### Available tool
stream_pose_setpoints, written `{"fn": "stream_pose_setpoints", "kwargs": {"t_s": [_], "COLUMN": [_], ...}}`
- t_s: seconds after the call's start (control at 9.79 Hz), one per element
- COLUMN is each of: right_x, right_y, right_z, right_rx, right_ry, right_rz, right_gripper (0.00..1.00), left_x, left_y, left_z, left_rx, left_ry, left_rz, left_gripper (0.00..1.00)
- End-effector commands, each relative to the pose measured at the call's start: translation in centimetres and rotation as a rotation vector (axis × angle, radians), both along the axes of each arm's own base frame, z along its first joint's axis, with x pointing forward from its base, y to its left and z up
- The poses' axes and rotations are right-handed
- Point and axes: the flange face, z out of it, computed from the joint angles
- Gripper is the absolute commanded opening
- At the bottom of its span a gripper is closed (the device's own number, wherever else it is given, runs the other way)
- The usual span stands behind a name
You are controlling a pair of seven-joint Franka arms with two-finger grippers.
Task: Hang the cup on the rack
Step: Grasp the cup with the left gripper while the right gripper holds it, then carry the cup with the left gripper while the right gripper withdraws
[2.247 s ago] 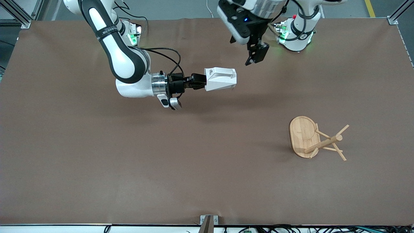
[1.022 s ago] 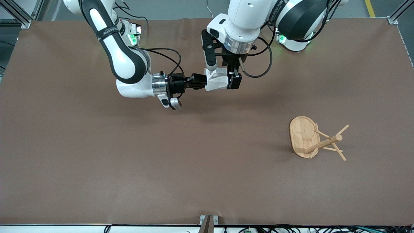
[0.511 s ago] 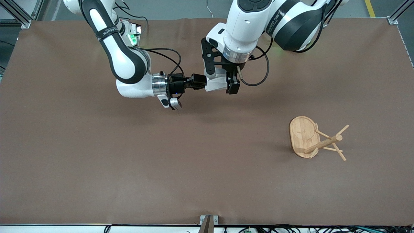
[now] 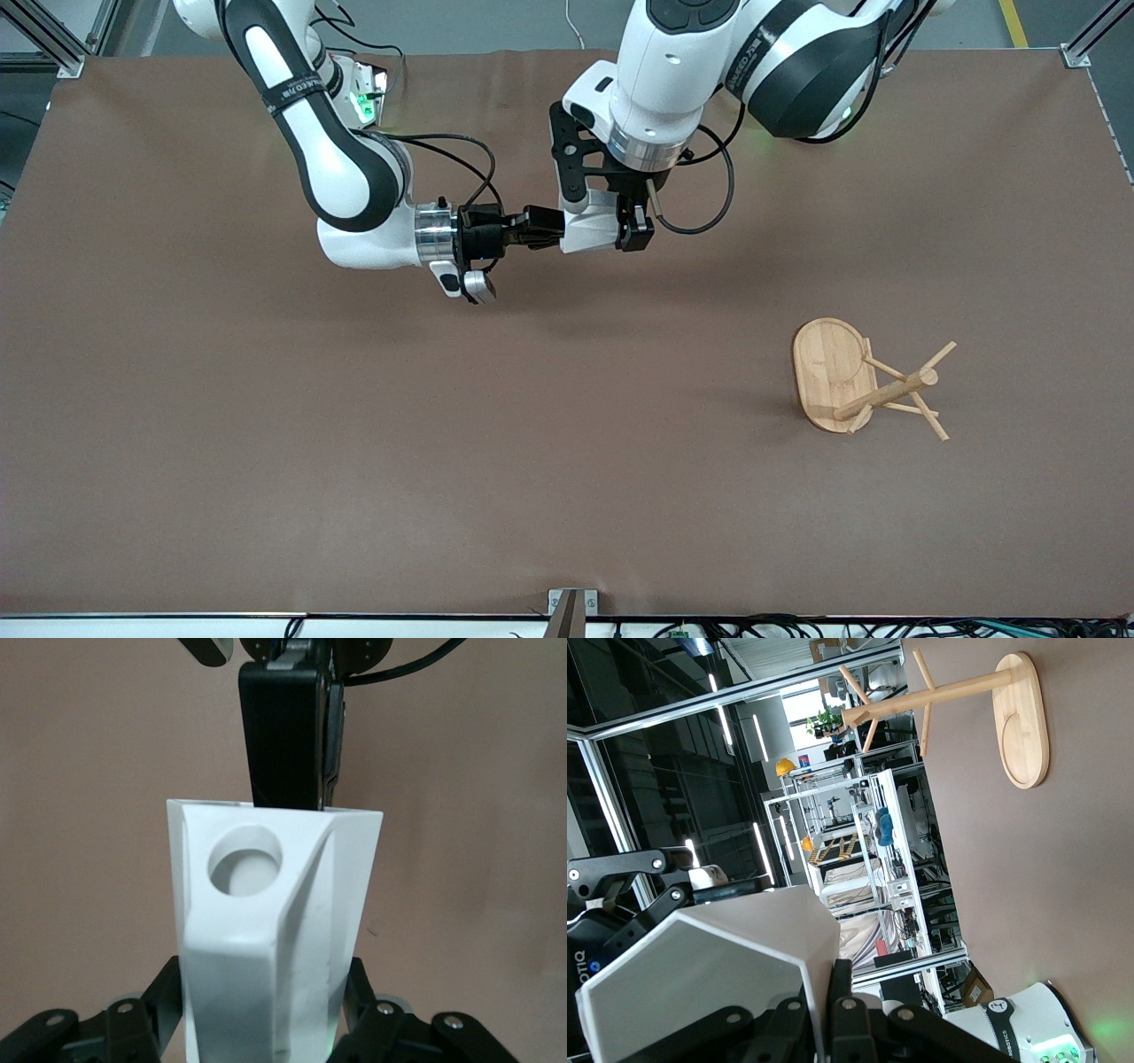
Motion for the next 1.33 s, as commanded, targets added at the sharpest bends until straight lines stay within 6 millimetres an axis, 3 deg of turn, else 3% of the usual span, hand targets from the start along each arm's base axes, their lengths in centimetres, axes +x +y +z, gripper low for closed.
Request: {"fn": "stream_pose_setpoints", "kwargs": {"t_s": [0.0,0.1,0.31,0.61,0.82,1.02,1.23], "right_x": [-0.6,-0.6,-0.6,-0.5,0.2,2.5,5.9], "right_y": [0.4,0.4,0.4,0.3,-1.1,-4.6,-10.9], "right_z": [0.7,0.7,0.8,0.9,1.3,2.3,3.1], "right_rx": [0.034,0.034,0.035,0.034,0.034,0.013,-0.11], "right_ry": [-0.011,-0.011,-0.011,-0.009,0.013,0.055,0.035], "right_rz": [-0.004,-0.004,-0.006,-0.006,-0.03,-0.07,-0.037], "right_gripper": [0.02,0.02,1.0,1.0,1.0,1.0,1.0], "left_x": [0.2,0.4,1.0,1.4,2.6,2.9,5.0], "left_y": [0.2,0.5,1.1,1.5,2.6,3.0,5.6], "left_z": [-1.1,-0.9,-0.7,-0.6,-1.0,-0.9,-1.1], "left_rx": [0.016,0.014,0.012,0.012,0.006,-0.001,-0.01], "left_ry": [0.007,0.003,-0.003,-0.004,0.002,0.015,0.042], "left_rz": [-0.003,-0.004,0.006,0.014,0.054,0.126,0.248], "left_gripper": [0.11,0.11,0.12,0.12,0.12,0.12,0.12]}}
